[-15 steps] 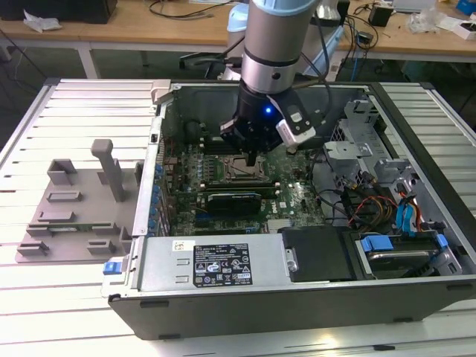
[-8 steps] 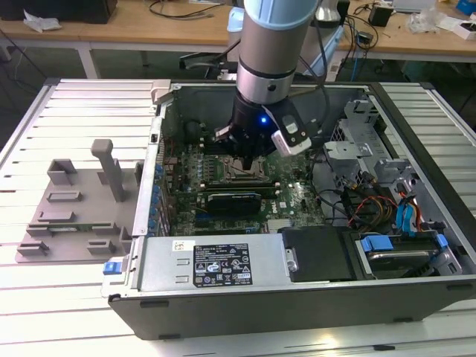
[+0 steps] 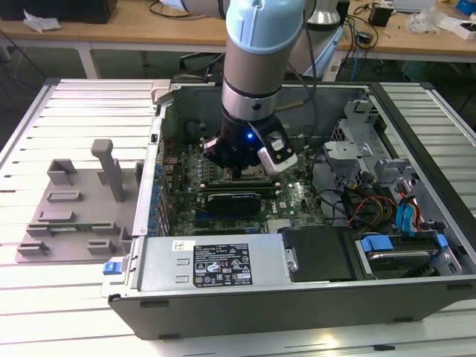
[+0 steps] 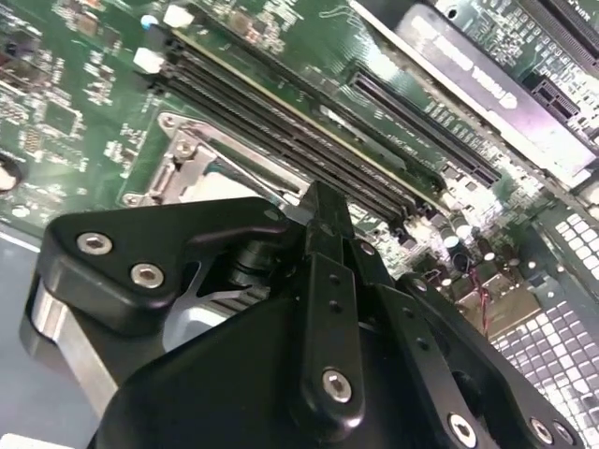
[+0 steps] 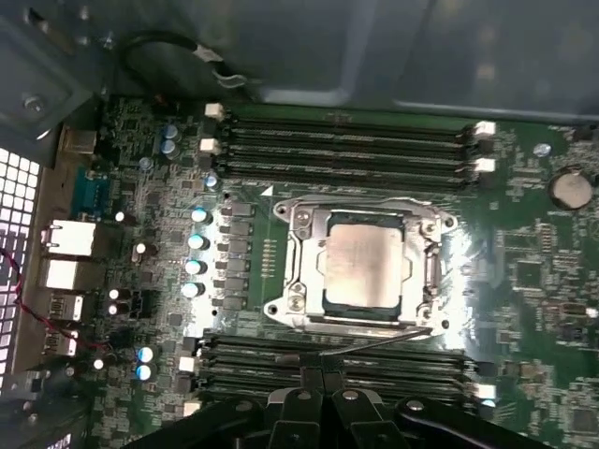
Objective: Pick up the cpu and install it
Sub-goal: 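Install the second cpu locking lever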
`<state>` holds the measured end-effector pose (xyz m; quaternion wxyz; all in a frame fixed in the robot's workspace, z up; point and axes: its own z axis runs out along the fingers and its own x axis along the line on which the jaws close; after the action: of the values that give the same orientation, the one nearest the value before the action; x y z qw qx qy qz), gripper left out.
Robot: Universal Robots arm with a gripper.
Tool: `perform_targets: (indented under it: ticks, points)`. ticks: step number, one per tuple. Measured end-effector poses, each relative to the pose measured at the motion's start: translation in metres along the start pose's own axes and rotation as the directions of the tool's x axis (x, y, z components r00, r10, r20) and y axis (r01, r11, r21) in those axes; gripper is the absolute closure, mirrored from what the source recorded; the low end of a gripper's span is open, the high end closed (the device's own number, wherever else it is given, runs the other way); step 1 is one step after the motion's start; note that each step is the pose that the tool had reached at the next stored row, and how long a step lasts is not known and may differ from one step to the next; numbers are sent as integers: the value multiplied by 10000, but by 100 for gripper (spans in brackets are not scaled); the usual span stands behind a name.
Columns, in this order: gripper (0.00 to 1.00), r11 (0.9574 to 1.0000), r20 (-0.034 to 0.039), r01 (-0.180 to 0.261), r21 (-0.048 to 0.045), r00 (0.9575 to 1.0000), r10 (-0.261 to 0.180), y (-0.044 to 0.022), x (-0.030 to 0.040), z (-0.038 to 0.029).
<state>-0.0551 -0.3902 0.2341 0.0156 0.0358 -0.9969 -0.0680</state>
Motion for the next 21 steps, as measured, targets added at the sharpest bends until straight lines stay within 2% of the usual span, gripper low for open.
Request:
perform_targets:
  ticks: [3,6,11,16,21]
  points:
    - [89,10000,0,3,-16,10000,-3,-5,56,68]
    - [89,10000,-4,31,-22,10000,-31,17,97,173]
    - [89,9999,-15,138,-22,9999,-138,115,129,262]
    - [89,9997,-34,224,-10,9997,-224,117,182,331]
    - [89,9994,-44,342,-44,9994,-343,185,178,378]
